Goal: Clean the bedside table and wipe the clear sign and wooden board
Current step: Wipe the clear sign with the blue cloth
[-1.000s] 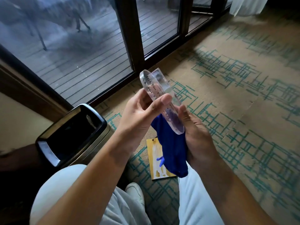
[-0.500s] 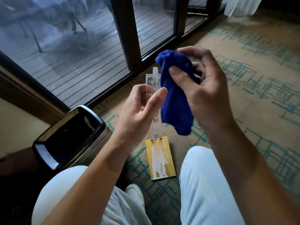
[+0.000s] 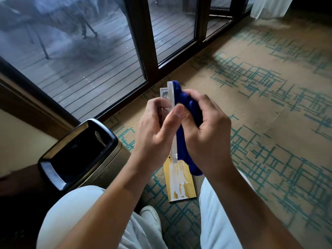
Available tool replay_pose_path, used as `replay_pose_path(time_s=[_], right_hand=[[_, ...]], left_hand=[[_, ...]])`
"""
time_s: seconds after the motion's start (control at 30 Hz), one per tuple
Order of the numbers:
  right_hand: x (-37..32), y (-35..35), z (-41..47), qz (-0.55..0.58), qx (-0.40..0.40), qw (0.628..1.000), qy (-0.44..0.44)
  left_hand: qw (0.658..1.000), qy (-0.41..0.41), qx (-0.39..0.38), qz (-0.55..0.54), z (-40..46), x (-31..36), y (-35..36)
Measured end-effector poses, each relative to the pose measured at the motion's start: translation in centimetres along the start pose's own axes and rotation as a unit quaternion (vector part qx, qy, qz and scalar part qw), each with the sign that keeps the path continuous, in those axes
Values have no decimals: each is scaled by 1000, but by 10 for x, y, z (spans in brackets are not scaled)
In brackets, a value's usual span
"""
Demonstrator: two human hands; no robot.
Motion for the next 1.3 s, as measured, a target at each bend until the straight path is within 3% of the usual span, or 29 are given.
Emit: replay_pose_path(time_s=[0.37, 0.53, 0.6, 0.77, 0.83, 0.93, 1.03, 1.17, 1.23, 1.3], right_hand=[[19, 12, -51, 2, -162, 986, 43], [26, 12, -49, -8, -287, 955, 81], [32, 5, -44, 41, -265, 956, 118], [42, -21, -9, 212, -126, 947, 207], [44, -20, -1, 287, -113, 918, 250], [40, -3, -11, 360, -171, 853, 336], [28, 22, -33, 430, -264, 782, 366], [16, 23, -34, 548, -243, 711, 367], [18, 13, -25, 546, -220, 742, 321], [18, 0, -18, 468, -201, 821, 259]], left_hand=[[997, -33, -4, -74, 20, -17, -22], [989, -55, -12, -138, 28, -20, -31], [982, -68, -29, -171, 30, -22, -31], [951, -115, -111, -265, 26, -17, -18], [927, -117, -144, -327, 24, -15, -13], [899, -101, -150, -399, 23, -16, -13], [906, -119, -123, -386, 22, -17, -12], [947, -111, -102, -283, 24, -23, -9], [964, -133, -63, -222, 24, -26, -12], [965, -170, -38, -196, 21, -26, -13]])
Point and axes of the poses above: each hand's wrist, its own z-axis towards the middle knuckle, its own y-axis out of the palm, x = y × z, the point moved 5 cm from there along z, towards the middle knuckle, and after that the axes turned 6 degrees about -x, right-handed, at the moved point
